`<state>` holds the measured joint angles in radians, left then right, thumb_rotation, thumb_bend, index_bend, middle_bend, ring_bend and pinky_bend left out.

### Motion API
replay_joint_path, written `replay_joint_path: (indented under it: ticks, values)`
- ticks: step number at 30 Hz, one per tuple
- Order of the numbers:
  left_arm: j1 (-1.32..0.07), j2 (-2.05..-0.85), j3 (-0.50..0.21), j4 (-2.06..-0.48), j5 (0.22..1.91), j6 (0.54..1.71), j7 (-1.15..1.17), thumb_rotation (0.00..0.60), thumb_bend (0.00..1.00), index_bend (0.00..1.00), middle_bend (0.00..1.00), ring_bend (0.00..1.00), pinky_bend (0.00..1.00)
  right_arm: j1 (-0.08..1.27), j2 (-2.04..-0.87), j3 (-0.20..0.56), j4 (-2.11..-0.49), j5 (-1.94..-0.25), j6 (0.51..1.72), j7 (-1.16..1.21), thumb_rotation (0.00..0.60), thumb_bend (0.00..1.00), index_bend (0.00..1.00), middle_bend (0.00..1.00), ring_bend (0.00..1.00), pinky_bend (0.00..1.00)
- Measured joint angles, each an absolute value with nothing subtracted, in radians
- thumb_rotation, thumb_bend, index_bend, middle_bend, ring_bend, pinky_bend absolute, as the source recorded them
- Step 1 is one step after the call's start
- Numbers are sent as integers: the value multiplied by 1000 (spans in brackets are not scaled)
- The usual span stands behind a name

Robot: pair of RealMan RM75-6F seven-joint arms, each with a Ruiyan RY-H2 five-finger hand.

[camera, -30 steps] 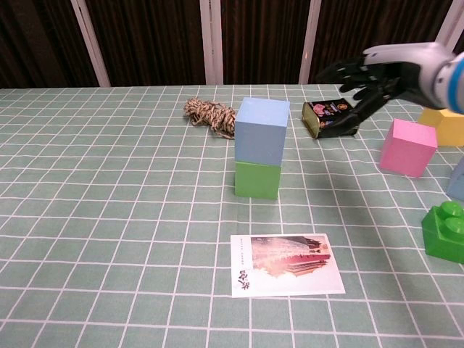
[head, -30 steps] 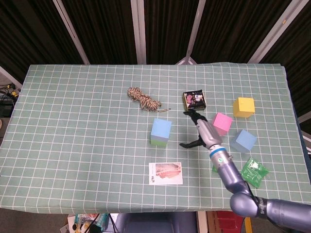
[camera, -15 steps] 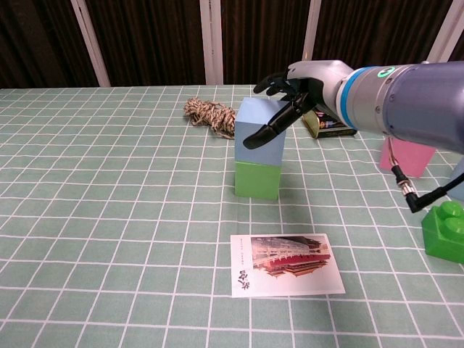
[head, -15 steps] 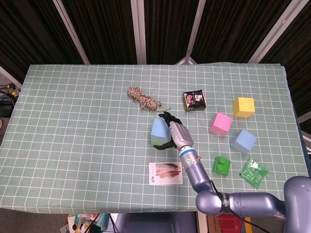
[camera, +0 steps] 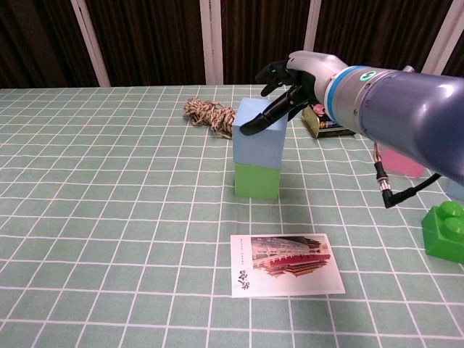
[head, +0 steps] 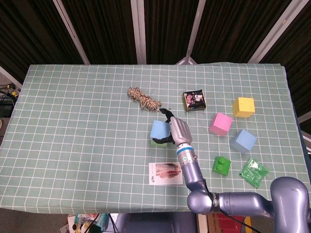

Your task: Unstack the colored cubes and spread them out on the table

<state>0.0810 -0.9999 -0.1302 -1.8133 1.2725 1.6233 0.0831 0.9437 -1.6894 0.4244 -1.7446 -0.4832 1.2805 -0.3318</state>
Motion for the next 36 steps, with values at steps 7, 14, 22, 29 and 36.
replay_joint_path:
  ticks: [7, 14, 22, 29, 36]
  values:
    - [80, -1002, -130, -1815, 1270, 1623, 89, 600, 169, 245, 113, 0, 0, 913, -1688, 428, -1741, -530, 1279, -306, 600, 127, 199, 268, 415, 351]
    - [82, -1004, -129, -1815, 1272, 1628, 94, 600, 169, 245, 113, 0, 0, 876, -1643, 442, -1778, -568, 1292, -291, 600, 127, 200, 283, 431, 351]
    - [78, -1008, -128, -1818, 1273, 1625, 107, 600, 169, 245, 114, 0, 0, 796, -1516, 442, -1876, -601, 1295, -273, 600, 127, 199, 285, 431, 351]
    - [78, -1011, -122, -1820, 1283, 1627, 115, 600, 169, 245, 114, 0, 0, 675, -1381, 386, -1947, -673, 1254, -180, 600, 127, 199, 285, 430, 351]
    - [79, -1016, -120, -1824, 1285, 1632, 127, 600, 169, 245, 114, 0, 0, 589, -1311, 323, -1943, -775, 1164, -39, 600, 127, 200, 285, 430, 351]
